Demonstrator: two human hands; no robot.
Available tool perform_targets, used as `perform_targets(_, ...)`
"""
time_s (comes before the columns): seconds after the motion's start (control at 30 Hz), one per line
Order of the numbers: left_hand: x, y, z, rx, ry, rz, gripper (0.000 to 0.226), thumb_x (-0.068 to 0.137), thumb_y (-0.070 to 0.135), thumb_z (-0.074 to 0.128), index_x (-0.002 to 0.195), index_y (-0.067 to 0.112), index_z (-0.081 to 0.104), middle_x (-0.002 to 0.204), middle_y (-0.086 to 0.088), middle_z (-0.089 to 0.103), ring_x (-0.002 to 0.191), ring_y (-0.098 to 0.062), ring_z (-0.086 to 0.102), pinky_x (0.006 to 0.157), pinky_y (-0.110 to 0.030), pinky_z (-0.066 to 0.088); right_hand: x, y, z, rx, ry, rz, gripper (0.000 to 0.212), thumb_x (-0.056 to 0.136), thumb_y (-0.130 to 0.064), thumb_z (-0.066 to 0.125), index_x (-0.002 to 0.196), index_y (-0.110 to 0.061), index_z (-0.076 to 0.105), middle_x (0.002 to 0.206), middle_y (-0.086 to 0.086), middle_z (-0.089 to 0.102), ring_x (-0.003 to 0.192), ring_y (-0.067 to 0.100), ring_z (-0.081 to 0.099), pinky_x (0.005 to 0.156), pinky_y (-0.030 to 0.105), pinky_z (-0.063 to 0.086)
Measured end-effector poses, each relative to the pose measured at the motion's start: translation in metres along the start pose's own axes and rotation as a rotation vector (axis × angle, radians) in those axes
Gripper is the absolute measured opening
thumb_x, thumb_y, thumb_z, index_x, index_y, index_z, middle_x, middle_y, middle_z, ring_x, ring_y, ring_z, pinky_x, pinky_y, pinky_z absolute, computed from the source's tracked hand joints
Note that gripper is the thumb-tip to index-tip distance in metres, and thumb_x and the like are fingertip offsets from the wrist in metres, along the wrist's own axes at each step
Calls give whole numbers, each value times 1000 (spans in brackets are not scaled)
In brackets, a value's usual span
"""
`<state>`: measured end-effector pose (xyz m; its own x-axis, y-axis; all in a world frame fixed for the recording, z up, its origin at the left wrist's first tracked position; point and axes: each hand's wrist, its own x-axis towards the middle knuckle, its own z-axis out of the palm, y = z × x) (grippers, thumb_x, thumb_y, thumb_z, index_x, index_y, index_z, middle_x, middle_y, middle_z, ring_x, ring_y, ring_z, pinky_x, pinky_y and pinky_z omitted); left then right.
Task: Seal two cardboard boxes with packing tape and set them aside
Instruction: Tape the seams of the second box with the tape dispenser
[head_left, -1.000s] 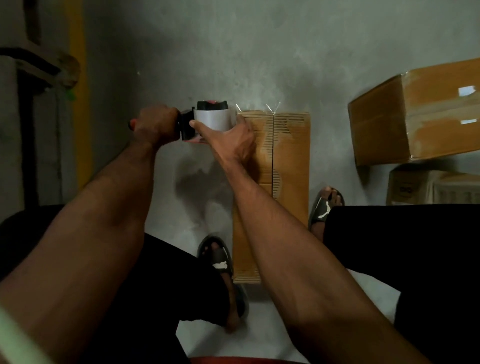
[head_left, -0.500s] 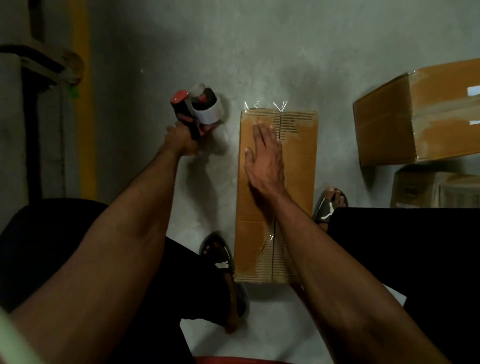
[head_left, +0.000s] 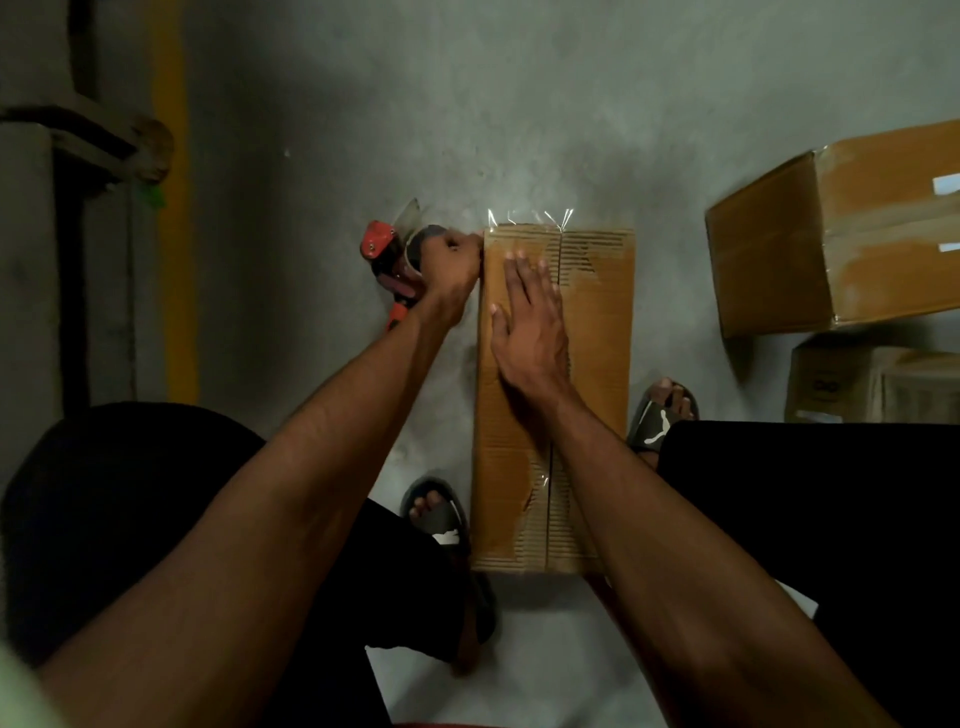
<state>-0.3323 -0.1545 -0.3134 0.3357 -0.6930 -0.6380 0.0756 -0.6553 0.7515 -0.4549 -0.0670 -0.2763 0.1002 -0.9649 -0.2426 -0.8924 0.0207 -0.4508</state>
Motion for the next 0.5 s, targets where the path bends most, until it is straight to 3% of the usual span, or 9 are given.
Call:
perform_targets(0.07, -7, 3, 4, -68, 42, -23, 27, 81, 32, 68, 77, 5, 68, 82, -16, 75, 84, -36, 74, 79, -51, 63, -1, 2, 1, 3, -4, -6, 63, 107, -35, 35, 163, -19, 11, 171, -1, 5, 157, 18, -4, 128, 38, 0)
perform_targets(0.2, -14, 14, 14, -59, 115, 6, 21, 88, 25, 73, 73, 18, 60, 76, -2, 67, 78, -21, 67, 80, -40, 60, -1, 2, 0, -4, -1, -15, 63, 106, -36, 36, 163, -19, 13, 171, 0, 8, 157, 19, -1, 127, 39, 2)
perform_targets(0.3, -8, 21, 18, -51, 139, -55, 16, 78, 23, 71, 75, 20, 55, 76, -1, 63, 73, -20, 59, 67, -40, 56, 3, -3, -6, -13, 1, 4, 64, 103, -37, 41, 161, -17, 22, 169, 3, 18, 157, 23, 6, 127, 41, 7)
perform_targets(0.37, -1, 27, 20, -42, 119, -135, 14, 74, 24, 66, 79, 17, 56, 78, -4, 61, 70, -22, 56, 55, -31, 47, 7, -7, -10, -11, 7, 12, 61, 103, -37, 43, 158, -15, 31, 166, 6, 27, 156, 26, 11, 127, 46, 12)
perform_targets(0.5, 9, 35, 25, 30, 94, -265, 17, 81, 22, 63, 86, 5, 62, 81, -6, 67, 72, -21, 68, 68, -35, 62, 25, -10, -15, -58, 36, -15, 54, 102, -40, 43, 148, -12, 43, 157, 12, 39, 154, 30, 18, 124, 52, 20)
